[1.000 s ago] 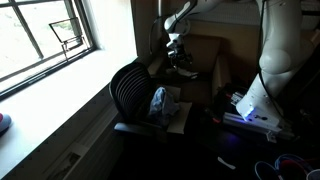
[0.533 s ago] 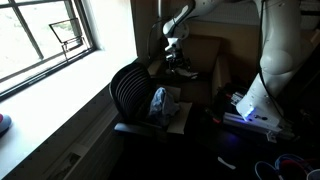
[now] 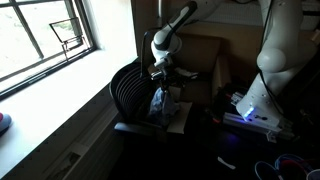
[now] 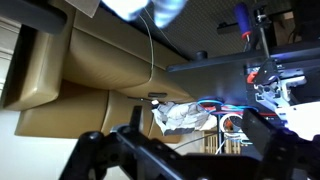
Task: Put the clothes on the couch on the chair
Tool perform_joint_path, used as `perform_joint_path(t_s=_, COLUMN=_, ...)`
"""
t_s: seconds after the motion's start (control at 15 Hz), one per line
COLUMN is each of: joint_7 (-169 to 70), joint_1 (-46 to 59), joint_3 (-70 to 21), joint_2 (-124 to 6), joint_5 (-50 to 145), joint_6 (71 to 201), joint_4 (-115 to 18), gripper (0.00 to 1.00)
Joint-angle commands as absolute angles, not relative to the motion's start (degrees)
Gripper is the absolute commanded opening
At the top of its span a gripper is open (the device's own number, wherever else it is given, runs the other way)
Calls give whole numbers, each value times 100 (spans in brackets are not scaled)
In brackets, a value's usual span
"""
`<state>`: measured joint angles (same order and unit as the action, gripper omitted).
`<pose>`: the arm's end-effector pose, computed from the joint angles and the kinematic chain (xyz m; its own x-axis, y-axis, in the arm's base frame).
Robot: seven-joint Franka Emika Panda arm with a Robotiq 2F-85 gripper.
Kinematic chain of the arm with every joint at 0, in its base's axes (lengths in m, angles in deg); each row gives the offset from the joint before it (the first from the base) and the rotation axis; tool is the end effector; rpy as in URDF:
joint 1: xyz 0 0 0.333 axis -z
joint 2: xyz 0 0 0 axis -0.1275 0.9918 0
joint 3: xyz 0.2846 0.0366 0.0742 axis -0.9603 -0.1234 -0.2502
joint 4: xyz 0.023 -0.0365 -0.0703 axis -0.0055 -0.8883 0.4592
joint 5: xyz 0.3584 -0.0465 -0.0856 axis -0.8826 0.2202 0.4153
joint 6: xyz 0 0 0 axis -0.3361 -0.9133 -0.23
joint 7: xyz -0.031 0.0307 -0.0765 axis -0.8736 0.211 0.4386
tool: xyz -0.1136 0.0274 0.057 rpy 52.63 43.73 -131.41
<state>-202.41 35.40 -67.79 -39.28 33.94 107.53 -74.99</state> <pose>0.4431 0.1377 0.1517 -0.5569 0.2363 0.7963 0.4428 0.8955 0.0440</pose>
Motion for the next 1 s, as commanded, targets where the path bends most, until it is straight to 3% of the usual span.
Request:
perform_joint_path(t_s=0.0, joint_7=-20604, joint_1=2919, joint_3=-6172, joint_2=-4228, joint_5=2965, joint_6=10669, joint_4=-7491, gripper=100)
perform_joint_path(t_s=0.07, joint_7=-20758, joint_1=2886, joint_3=-6058, joint_2=-4270, joint_5=2911, joint_6=10759, joint_4=-7536, gripper=100)
perform_joint_path(t_s=0.13, joint_7=-20411, joint_1=3969, joint_3=-7203, joint_2=-3830, joint_5=3637, joint_6=11275, joint_4=-7650, gripper=100)
perform_joint_path(t_s=0.53, joint_7=-20336, joint_1=5241, joint_3=-8463, joint_2=-3434, joint_5=6250, joint_6=12908, joint_4=-8825, gripper=100)
perform_joint_path(t_s=0.73, joint_7=-20463, joint_1=5481, joint_3=-8068, joint_2=-3326, joint_5=7758, joint_6=13816, joint_4=-9297, gripper=100)
perform_joint_path(t_s=0.8, joint_7=-20328, joint_1=5169, joint_3=-8133, joint_2=-3412, joint_5=7150, joint_6=13232, joint_4=-8943, gripper=100)
perform_joint_path(t_s=0.93, joint_7=-20339, joint_1=5348, joint_3=-8016, joint_2=-3277, joint_5=7629, joint_6=13587, joint_4=-9148, gripper=100)
